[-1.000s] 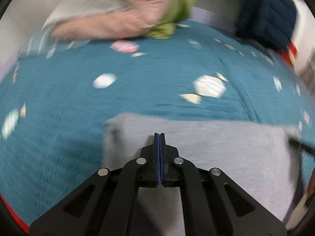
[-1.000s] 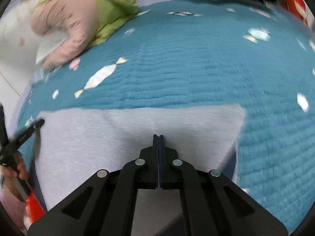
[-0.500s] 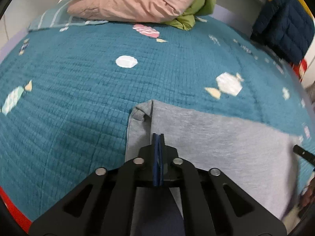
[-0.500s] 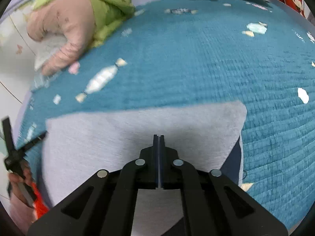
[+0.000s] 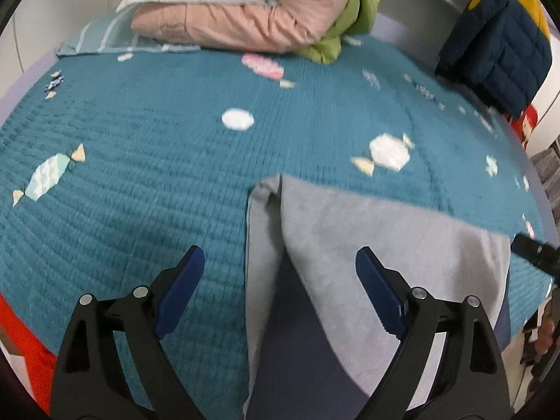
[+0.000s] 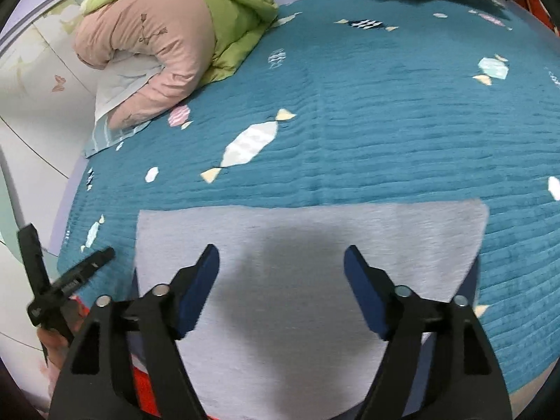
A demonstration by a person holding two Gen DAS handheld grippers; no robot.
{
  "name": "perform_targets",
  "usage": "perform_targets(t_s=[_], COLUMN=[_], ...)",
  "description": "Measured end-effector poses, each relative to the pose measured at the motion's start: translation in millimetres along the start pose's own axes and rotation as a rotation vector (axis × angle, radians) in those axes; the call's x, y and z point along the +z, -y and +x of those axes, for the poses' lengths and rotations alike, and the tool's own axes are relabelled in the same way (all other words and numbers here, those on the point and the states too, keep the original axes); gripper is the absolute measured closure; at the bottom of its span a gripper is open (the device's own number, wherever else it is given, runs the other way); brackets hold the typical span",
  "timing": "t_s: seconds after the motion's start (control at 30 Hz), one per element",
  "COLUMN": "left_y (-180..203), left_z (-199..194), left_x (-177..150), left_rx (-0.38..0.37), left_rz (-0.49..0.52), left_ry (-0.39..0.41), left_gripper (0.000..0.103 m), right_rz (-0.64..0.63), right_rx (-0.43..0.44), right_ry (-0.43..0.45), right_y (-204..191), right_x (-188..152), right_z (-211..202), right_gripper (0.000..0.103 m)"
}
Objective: Fold large clothes
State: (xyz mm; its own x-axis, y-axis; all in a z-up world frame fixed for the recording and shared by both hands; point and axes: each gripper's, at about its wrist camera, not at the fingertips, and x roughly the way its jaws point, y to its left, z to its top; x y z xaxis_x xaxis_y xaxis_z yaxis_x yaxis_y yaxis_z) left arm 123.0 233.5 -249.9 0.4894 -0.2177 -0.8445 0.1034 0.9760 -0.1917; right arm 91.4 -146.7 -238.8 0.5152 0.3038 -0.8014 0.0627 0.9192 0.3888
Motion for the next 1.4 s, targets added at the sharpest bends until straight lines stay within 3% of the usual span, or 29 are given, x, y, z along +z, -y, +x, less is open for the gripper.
perform_targets(t_s=[0.1,0.2,0.23,0.3,0.37,0.4,0.43,0.5,0.53,0.6,0.7,0.8,0.93,1.1,1.2,1.4], left_y=[8.0,22.6,29.2,38.2,51.6,59.1,73.3,98.8,114.5,138.4,172.9,189.2,202.5,199.0,190.6,194.2], left_z=[-4.3,-10.3,-12.7,-13.4,-12.0,-11.3,-8.2,-0.2,5.9,16.6,36.9,50.8,72.2,109.2,155.9,119.6], left_x=[-0.2,2.3,3.8,7.6,13.7,16.1,19.4,25.1,28.3,31.9,36.2,37.4,43.8,51.7,36.3,35.8], left_rx=[-0.047,-0.063,-0.056,-0.09,-0.158,-0.184,-0.217,-0.251,-0.281,-0.307,-0.295,-0.288,-0.229,-0.175,-0.165,-0.185], left_rz=[-0.002,0.019,0.032,0.02,0.01,0.013,0.031,0.063,0.078,0.112,0.157,0.168,0.176,0.139,0.111,0.149], left_ry=[-0.022,-0.023,-0.021,-0.037,-0.053,-0.056,-0.067,-0.093,-0.114,-0.155,-0.216,-0.261,-0.294,-0.35,-0.456,-0.478], left_gripper=[0.015,0.015,0.015,0.015,0.028,0.041,0.052,0.065,0.08,0.098,0.103,0.103,0.103,0.103,0.103,0.103], right_rz=[-0.003,-0.01,-0.015,0.007,0.039,0.047,0.06,0.108,0.122,0.15,0.212,0.256,0.379,0.455,0.507,0.545], right_rx=[-0.038,0.015,0.03,0.046,-0.009,-0.044,-0.073,-0.119,-0.136,-0.195,-0.13,-0.071,0.125,0.223,0.284,0.395], right_ry=[-0.007,-0.022,-0.03,-0.042,-0.021,-0.011,-0.004,-0.011,-0.022,-0.041,-0.108,-0.187,-0.293,-0.291,-0.316,-0.374], right_y=[-4.1,-10.0,-13.2,-13.7,-5.3,1.4,8.8,37.1,49.7,80.3,119.5,147.8,176.1,186.3,192.0,193.5], right_x=[6.2,15.1,17.2,20.4,20.7,20.2,18.8,12.7,10.0,1.8,-10.5,-26.4,-51.9,-59.9,-63.8,-68.4], right_z=[3.8,10.4,12.2,11.9,2.5,-2.8,-7.4,-19.2,-22.9,-30.2,-30.7,-20.9,1.2,1.3,3.8,11.4], right_gripper=[0.018,0.019,0.036,0.052,0.064,0.072,0.073,0.073,0.073,0.068,0.038,0.038,0.037,0.037,0.041,0.046])
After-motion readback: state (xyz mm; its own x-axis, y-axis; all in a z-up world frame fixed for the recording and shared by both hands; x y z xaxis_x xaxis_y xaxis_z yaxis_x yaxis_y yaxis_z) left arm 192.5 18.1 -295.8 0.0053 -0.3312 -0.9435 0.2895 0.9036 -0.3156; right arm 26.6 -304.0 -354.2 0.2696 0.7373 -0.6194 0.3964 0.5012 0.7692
